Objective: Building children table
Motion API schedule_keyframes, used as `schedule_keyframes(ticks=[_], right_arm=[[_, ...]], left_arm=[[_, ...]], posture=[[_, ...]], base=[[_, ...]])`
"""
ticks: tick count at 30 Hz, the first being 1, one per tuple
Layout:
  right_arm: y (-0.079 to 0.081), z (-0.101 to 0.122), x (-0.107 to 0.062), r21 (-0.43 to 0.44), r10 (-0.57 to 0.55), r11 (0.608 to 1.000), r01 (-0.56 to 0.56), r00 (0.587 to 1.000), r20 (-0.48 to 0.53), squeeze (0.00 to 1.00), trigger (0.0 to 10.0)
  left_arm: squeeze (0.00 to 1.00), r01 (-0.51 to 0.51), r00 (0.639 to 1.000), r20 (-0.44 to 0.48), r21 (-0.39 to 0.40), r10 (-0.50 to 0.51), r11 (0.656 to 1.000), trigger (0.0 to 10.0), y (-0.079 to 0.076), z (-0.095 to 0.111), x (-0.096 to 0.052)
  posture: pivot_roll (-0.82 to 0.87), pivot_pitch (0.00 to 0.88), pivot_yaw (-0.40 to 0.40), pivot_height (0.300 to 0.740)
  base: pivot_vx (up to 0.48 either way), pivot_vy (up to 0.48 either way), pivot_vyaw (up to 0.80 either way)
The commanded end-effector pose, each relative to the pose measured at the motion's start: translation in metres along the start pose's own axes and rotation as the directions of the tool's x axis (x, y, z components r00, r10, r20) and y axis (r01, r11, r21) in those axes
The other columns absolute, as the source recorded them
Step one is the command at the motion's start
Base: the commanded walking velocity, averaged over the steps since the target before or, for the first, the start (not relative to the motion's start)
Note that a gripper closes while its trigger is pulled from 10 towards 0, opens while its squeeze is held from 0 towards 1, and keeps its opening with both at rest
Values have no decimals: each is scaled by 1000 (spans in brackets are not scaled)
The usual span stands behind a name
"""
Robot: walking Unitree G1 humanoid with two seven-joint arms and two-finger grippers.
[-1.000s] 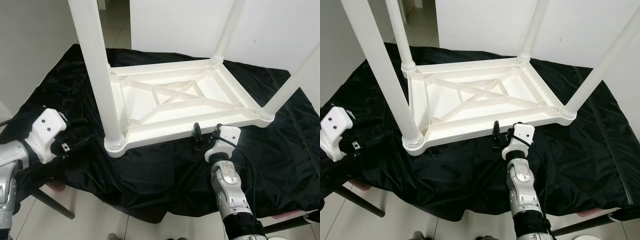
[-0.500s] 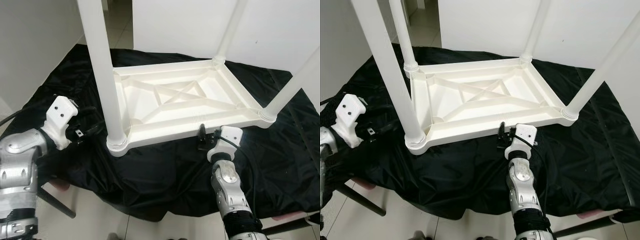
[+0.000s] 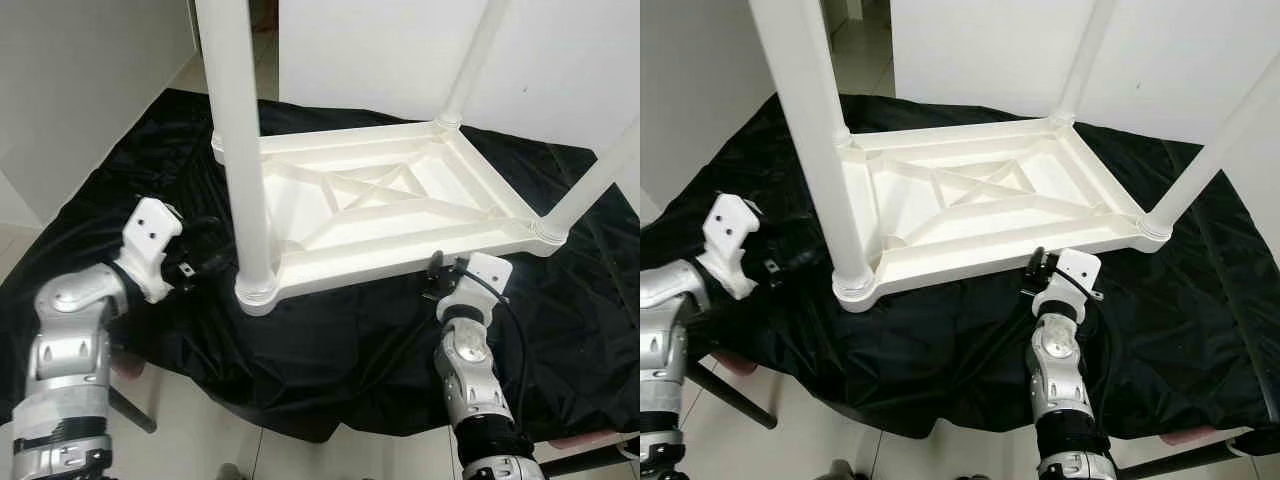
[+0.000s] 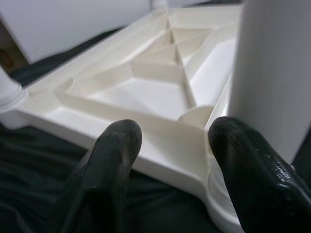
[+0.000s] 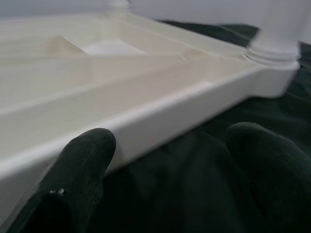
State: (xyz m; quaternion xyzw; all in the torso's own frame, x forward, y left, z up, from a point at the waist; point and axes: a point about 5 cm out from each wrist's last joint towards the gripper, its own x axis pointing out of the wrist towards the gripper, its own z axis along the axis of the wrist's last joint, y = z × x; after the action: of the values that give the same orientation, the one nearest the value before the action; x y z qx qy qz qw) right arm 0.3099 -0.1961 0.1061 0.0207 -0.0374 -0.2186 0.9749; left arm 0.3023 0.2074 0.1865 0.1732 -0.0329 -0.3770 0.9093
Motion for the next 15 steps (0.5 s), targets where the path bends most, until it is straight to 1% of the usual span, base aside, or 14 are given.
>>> schedule_keyframes(ticks=[1, 3, 4, 5, 6, 9, 12, 14, 15], right_arm=[[-7, -7, 0, -4, -32, 999, 32, 999, -39, 0, 10000], [-6, -5, 2, -4, -28, 1000, 28, 999, -36, 0, 10000], [-5, -5, 3, -3, -27, 1000, 27, 999, -35, 0, 10000], [-5, -5, 3, -3, -27, 1000, 27, 999, -35, 0, 10000], [-3, -4, 4, -3, -28, 1000, 28, 999, -37, 0, 10000], [-2, -3, 6, -3, -30, 1000, 30, 999, -39, 0, 10000], [0, -2, 12, -2, -37, 999, 37, 998, -47, 0, 10000], [0, -1, 16, -4, -44, 999, 44, 997, -56, 0, 10000], [0, -1, 16, -4, -44, 999, 44, 997, -56, 0, 10000]], left_arm=[[0, -468, 883, -44, -17, 467, 884, 10000, 21, -12, -3], [0, -515, 856, -52, -1, 515, 857, 10000, 28, -12, -1], [0, -527, 849, -49, 3, 527, 850, 10000, 31, -11, 0], [0, -527, 849, -49, 3, 527, 850, 10000, 31, -11, 0], [0, -547, 837, -36, 9, 547, 837, 10000, 39, -8, 0], [0, -555, 832, -31, 12, 555, 832, 10000, 44, -6, -1], [0, -565, 823, -28, 58, 568, 823, 10000, 49, -3, 5], [0, -543, 838, -21, 54, 545, 838, 10000, 47, -2, 12], [0, -543, 838, -21, 54, 545, 838, 10000, 47, -2, 12]], posture=[[52, 86, -25, 740], [53, 91, -30, 740], [51, 94, -30, 740], [51, 94, -30, 740], [48, 98, -30, 740], [48, 99, -33, 740], [44, 101, -32, 740], [40, 101, -30, 740], [40, 101, -30, 740]], base=[[0, 0, 0], [0, 0, 0], [0, 0, 0], [0, 0, 0], [0, 0, 0], [0, 0, 0], [0, 0, 0], [0, 0, 0], [0, 0, 0]])
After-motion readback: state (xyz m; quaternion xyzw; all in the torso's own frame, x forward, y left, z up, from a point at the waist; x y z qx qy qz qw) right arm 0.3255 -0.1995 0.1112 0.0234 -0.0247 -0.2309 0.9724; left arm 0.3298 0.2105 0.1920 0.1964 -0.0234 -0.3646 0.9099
